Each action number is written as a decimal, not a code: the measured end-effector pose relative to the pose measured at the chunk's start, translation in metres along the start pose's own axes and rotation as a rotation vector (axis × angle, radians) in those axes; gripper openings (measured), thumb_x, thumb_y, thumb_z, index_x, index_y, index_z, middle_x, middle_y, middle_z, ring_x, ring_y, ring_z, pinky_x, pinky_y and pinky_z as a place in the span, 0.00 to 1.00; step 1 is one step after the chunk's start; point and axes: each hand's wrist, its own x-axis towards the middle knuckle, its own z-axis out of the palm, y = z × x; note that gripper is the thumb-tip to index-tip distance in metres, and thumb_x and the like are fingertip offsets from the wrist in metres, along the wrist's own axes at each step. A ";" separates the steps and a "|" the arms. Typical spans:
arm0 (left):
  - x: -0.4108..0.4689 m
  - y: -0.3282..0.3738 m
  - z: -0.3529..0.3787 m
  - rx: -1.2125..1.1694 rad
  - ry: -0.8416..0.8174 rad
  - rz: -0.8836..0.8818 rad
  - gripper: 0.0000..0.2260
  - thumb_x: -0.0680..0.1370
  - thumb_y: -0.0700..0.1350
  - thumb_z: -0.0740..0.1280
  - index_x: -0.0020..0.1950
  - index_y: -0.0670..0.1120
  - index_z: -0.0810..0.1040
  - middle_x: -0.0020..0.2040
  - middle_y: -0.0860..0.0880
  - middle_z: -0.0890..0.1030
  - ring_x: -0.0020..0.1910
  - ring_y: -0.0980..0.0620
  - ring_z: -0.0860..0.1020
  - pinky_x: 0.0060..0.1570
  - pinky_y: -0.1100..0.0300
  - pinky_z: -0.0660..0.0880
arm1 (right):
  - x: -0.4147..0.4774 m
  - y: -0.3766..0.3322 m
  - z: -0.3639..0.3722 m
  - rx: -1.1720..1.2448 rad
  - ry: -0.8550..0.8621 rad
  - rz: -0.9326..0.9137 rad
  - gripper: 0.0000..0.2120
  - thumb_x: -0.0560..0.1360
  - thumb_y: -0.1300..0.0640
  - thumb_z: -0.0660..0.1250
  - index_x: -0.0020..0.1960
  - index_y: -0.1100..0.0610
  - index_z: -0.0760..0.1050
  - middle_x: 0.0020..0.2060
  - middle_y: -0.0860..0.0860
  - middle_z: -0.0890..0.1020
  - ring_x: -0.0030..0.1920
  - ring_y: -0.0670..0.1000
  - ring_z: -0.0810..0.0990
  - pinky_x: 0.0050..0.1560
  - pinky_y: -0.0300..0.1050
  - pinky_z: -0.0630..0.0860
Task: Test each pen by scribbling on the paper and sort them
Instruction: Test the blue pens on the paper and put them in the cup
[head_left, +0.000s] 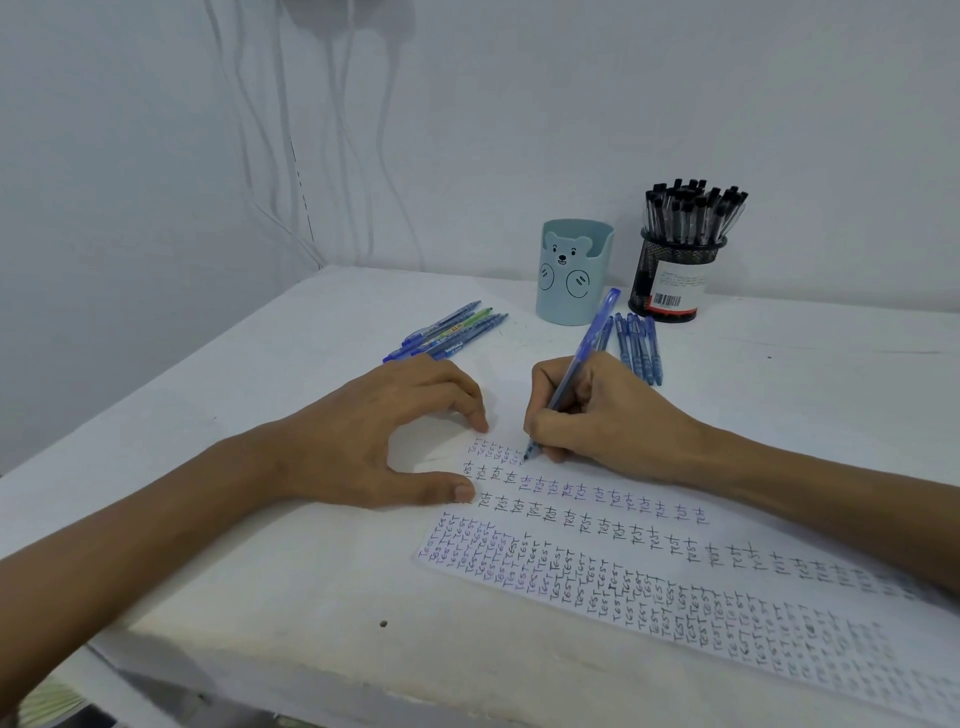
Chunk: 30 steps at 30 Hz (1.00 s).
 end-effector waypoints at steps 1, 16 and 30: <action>0.000 0.000 0.000 0.001 0.001 0.001 0.20 0.77 0.62 0.72 0.63 0.52 0.78 0.63 0.58 0.76 0.66 0.52 0.75 0.66 0.52 0.72 | 0.000 0.000 0.000 -0.004 0.009 0.002 0.11 0.74 0.66 0.70 0.35 0.56 0.76 0.27 0.54 0.80 0.31 0.55 0.75 0.38 0.54 0.72; 0.000 -0.001 0.000 -0.004 0.000 0.003 0.20 0.77 0.61 0.73 0.64 0.53 0.78 0.64 0.58 0.76 0.67 0.52 0.75 0.66 0.52 0.72 | 0.001 0.003 0.000 -0.006 0.040 0.000 0.10 0.74 0.66 0.69 0.35 0.58 0.75 0.27 0.55 0.80 0.26 0.48 0.70 0.29 0.38 0.67; -0.001 0.000 0.000 -0.007 0.000 0.004 0.19 0.77 0.59 0.74 0.64 0.53 0.78 0.64 0.58 0.76 0.68 0.51 0.74 0.67 0.54 0.71 | 0.012 0.008 -0.006 0.439 0.158 0.134 0.17 0.83 0.50 0.63 0.38 0.55 0.78 0.32 0.53 0.77 0.27 0.48 0.69 0.29 0.40 0.62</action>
